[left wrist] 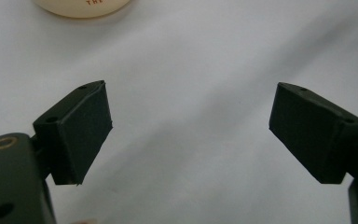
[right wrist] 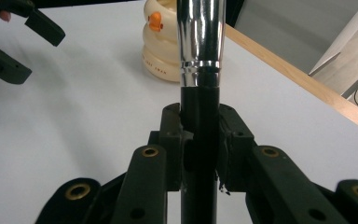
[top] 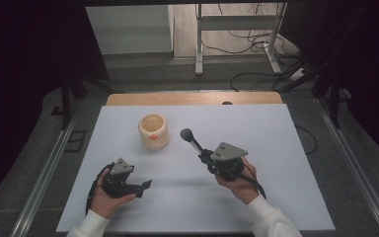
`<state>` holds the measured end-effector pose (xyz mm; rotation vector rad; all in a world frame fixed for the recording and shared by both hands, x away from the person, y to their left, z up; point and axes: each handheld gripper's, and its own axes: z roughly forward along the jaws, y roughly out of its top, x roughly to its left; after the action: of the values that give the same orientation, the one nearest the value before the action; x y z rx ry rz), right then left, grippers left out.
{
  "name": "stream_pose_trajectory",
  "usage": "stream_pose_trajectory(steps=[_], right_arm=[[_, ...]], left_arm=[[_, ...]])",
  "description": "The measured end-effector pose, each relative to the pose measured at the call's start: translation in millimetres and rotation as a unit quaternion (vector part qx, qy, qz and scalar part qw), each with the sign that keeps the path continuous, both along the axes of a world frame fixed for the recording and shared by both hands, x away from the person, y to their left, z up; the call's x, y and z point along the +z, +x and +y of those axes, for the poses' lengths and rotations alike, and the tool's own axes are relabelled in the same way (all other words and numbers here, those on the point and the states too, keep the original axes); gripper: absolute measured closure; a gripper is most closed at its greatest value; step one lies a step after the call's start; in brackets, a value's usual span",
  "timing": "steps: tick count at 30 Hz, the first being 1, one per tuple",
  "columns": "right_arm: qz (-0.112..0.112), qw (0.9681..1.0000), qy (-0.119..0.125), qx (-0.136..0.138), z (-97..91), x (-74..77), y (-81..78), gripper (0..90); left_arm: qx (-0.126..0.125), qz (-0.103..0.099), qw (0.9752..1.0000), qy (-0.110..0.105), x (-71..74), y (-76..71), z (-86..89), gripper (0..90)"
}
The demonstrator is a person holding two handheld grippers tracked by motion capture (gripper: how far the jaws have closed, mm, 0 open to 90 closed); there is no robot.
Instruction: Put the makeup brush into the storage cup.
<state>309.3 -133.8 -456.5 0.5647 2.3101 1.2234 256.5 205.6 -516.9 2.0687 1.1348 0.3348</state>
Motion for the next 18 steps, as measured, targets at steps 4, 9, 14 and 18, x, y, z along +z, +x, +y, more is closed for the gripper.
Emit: stream_pose_trajectory(steps=[4,9,14,18], right_arm=[[0.003,1.0000,0.009,-0.002,0.1,2.3,2.9,74.5],[0.007,0.9999,0.015,-0.003,1.4,2.4,5.2,74.5],[0.009,0.9999,0.014,-0.001,3.4,1.1,6.2,74.5],[0.010,0.9999,0.014,-0.002,3.9,0.3,6.5,74.5]], left_arm=[[-0.003,0.000,1.0000,0.002,-0.5,0.6,-1.0,13.6],[-0.003,0.001,1.0000,0.001,-0.1,0.3,-1.3,13.6],[-0.002,-0.001,1.0000,0.001,0.7,0.3,-0.8,13.7],[-0.002,-0.008,0.9999,-0.009,3.7,-0.4,-1.6,13.7]])
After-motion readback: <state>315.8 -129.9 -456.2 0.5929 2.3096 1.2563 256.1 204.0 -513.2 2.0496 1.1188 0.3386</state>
